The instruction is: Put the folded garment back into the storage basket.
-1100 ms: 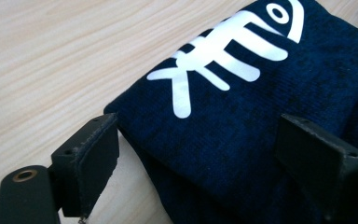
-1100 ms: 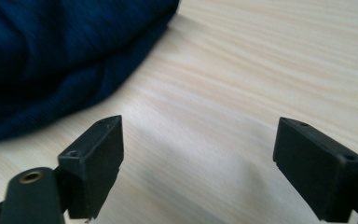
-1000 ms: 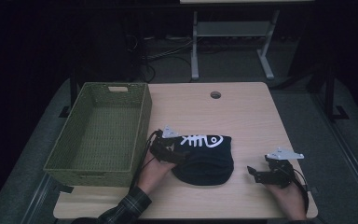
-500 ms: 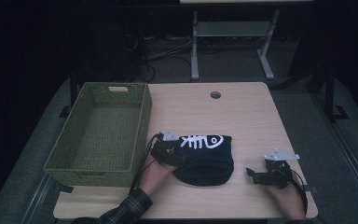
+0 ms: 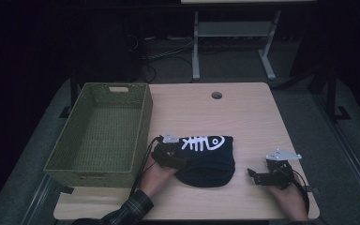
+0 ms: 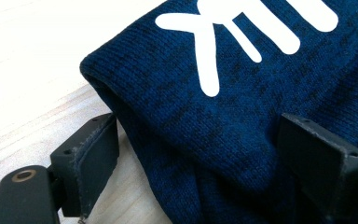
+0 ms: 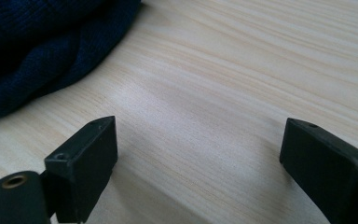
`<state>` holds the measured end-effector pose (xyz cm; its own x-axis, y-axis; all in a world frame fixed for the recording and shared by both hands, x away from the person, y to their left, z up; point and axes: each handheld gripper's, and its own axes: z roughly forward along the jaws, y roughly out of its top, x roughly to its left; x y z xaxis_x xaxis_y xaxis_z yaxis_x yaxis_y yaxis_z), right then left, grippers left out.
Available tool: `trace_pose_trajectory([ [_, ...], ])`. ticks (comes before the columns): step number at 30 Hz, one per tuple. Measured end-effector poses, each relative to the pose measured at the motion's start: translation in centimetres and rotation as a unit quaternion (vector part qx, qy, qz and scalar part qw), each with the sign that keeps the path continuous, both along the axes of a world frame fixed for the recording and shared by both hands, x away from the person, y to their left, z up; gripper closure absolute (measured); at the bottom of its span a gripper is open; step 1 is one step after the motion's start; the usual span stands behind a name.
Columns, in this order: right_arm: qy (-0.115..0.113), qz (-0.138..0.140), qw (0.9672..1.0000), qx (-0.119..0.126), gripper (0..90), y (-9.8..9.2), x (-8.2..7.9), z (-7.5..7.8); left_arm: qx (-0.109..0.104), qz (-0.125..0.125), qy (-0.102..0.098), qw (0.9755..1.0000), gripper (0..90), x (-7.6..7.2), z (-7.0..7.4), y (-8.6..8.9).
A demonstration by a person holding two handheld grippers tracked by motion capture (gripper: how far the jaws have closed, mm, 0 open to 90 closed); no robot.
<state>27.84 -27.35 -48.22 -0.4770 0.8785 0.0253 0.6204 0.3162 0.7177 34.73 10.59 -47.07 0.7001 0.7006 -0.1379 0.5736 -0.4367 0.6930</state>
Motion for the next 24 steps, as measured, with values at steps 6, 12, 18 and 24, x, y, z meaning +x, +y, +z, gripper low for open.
trace_pose_trajectory([
  [6, 0.000, 0.001, 1.0000, 0.000, 10.6, 0.00, 0.01, 0.00, -0.004, -0.018, 0.006, 0.9998, 25.4, -0.04, 0.22, -0.02],
  [12, 0.000, 0.001, 1.0000, 0.000, 10.6, 0.02, 0.02, -0.01, -0.016, -0.040, 0.016, 0.9989, 42.6, 0.01, 0.31, 0.03],
  [18, 0.000, 0.002, 1.0000, 0.000, 10.6, 0.04, 0.05, -0.02, -0.026, -0.054, 0.037, 0.9975, 58.9, 0.20, 0.43, -0.03],
  [24, 0.000, 0.002, 1.0000, 0.001, 10.7, 0.05, 0.07, -0.01, -0.029, -0.059, 0.043, 0.9969, 64.4, 0.33, 0.46, 0.07],
])
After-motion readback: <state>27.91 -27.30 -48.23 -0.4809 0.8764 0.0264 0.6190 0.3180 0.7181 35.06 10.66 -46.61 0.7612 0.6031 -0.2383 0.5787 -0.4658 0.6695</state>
